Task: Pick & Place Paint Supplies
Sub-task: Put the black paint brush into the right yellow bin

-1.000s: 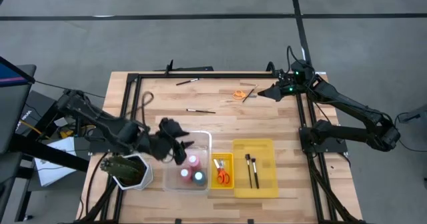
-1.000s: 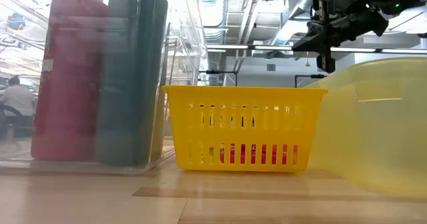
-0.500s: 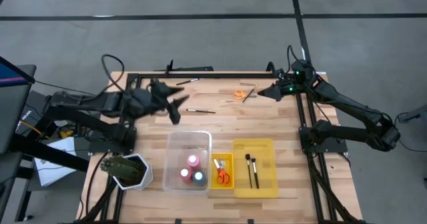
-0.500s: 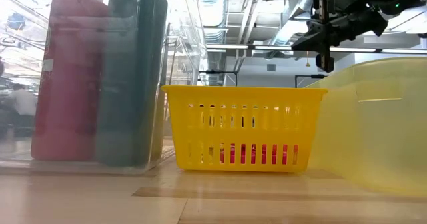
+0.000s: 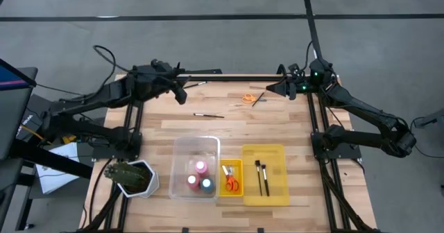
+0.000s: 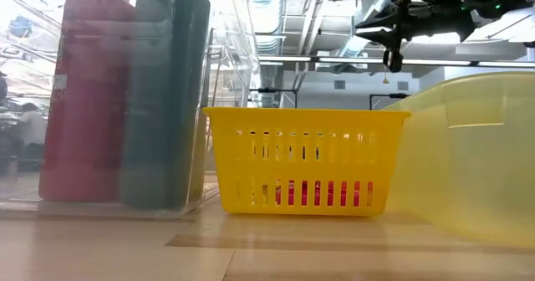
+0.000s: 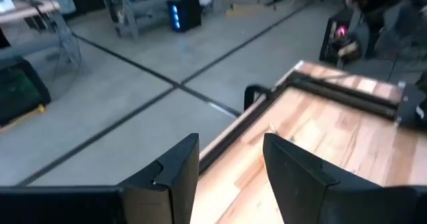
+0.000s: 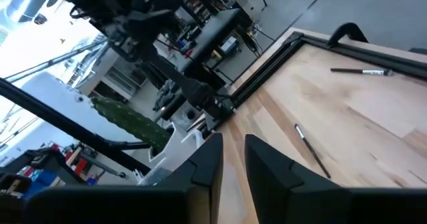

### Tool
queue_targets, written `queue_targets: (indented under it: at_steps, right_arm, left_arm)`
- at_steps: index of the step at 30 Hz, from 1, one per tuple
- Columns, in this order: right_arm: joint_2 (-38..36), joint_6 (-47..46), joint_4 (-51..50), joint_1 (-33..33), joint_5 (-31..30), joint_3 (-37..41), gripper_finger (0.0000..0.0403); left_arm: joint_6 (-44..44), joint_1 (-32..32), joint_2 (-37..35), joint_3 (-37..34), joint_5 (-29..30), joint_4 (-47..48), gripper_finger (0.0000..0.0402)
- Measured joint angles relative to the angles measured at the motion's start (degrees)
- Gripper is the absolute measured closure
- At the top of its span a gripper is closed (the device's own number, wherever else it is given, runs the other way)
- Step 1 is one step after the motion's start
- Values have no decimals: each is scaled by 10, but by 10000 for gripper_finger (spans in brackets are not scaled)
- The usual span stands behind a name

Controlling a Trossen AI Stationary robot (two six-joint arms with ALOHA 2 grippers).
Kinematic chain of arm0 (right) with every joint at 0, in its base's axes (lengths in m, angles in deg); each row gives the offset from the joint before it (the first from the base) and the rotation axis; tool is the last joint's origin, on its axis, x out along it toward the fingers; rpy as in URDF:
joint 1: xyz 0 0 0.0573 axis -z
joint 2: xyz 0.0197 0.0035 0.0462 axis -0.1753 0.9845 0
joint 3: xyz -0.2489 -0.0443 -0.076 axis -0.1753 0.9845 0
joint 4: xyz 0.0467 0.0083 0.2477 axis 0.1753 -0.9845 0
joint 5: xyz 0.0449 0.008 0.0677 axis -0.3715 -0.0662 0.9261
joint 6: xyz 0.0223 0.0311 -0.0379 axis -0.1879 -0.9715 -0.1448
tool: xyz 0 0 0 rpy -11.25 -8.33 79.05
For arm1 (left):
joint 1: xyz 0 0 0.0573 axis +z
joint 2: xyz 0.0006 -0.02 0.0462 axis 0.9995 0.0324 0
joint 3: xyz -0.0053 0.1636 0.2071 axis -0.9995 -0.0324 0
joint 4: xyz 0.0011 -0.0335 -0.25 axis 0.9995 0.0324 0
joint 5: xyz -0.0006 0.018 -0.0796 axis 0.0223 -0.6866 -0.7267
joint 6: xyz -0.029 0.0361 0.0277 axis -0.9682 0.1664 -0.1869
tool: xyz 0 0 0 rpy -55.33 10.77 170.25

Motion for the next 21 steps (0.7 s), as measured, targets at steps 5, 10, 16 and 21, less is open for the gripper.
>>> queue_targets:
  at_steps: [5,10,16,21]
  right_arm:
    - [0,-24,11,0,-8,0,341]
    - [0,-67,45,0,-39,0,341]
    - [0,-162,82,-8,-113,0,341]
    - [0,-201,91,-25,-142,0,341]
  left_arm:
    - [27,52,0,0,-72,66,242]
    - [108,78,0,0,-137,121,242]
    - [196,96,-5,-51,-234,108,242]
    - [215,105,-20,-135,-306,57,242]
